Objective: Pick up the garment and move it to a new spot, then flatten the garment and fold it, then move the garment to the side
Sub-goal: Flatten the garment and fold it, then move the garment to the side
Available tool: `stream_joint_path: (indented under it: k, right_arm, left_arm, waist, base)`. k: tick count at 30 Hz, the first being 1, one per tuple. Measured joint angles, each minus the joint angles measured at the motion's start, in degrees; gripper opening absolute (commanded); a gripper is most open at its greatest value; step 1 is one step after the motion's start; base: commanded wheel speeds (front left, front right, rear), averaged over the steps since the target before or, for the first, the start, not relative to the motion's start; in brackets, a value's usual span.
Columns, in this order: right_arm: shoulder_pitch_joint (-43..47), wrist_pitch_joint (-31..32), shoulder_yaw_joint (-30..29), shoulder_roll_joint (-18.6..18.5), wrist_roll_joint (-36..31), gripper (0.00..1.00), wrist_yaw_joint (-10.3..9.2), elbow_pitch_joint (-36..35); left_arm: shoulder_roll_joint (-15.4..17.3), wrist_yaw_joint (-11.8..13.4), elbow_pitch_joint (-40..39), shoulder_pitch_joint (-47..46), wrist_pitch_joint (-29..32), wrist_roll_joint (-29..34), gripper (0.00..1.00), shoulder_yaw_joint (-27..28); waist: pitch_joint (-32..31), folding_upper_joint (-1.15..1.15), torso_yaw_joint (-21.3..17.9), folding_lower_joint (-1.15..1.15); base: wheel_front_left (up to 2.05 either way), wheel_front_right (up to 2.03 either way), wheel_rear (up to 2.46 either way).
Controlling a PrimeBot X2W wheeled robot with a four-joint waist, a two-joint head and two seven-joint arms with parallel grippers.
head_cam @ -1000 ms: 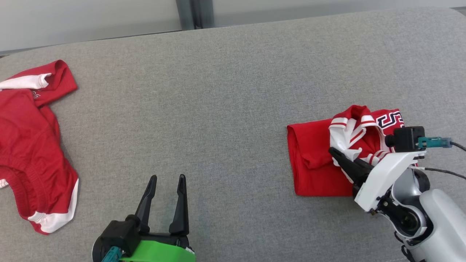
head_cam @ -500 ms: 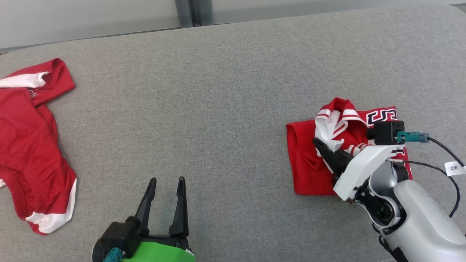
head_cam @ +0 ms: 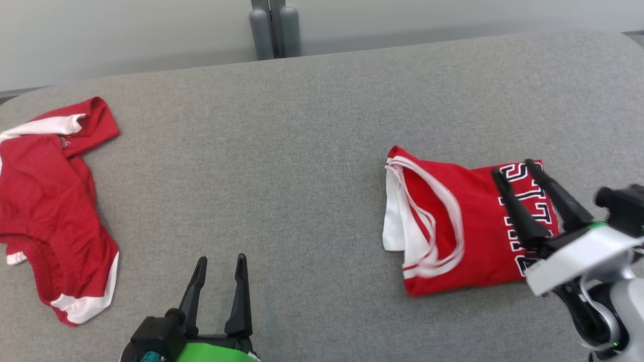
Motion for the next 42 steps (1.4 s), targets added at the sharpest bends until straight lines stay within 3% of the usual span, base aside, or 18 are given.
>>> stream_joint_path:
  k: [4,7,10,15,21,42]
  right_arm:
    - [7.27,-9.15,-7.95,0.51,-5.27,1.0,0.02,0.76]
    - [11.44,-14.06,-14.05,1.03,-11.73,1.0,0.0,5.97]
    - [14.11,-14.93,-19.86,4.05,-15.97,1.0,0.0,9.99]
    - [18.2,-15.1,-27.11,9.37,-21.87,1.0,0.01,9.77]
    - [19.38,-15.1,-28.13,12.1,-23.85,1.0,0.01,8.86]
    - [19.06,-15.11,-24.87,11.34,-24.68,1.0,0.01,7.36]
  left_arm:
    - [0.0,0.02,-0.37,1.35,0.0,-0.01,1.0,0.82]
    - [0.0,0.01,-0.36,2.44,0.0,0.01,1.0,1.21]
    - [0.0,-0.45,-0.19,3.34,0.0,0.26,1.0,1.45]
    - [0.0,-0.97,-0.18,4.35,0.0,1.22,1.0,2.58]
    - [0.0,-1.36,-0.44,5.44,0.0,2.68,1.0,4.25]
    - [0.0,-2.24,-0.43,6.31,0.0,3.97,1.0,7.31]
  waist:
    - [-1.87,0.0,0.32,0.0]
    - [-3.43,0.0,0.5,0.0]
    - [-4.92,0.0,0.75,0.0]
    - [-7.0,0.0,1.55,0.0]
    - [-8.28,0.0,2.27,0.0]
    - [-7.61,0.0,3.62,0.0]
  base:
    - [0.0,0.0,0.0]
    - [0.0,0.0,0.0]
    - [0.0,0.0,0.0]
    - [0.0,0.0,0.0]
    - [0.0,0.0,0.0]
    - [0.0,0.0,0.0]
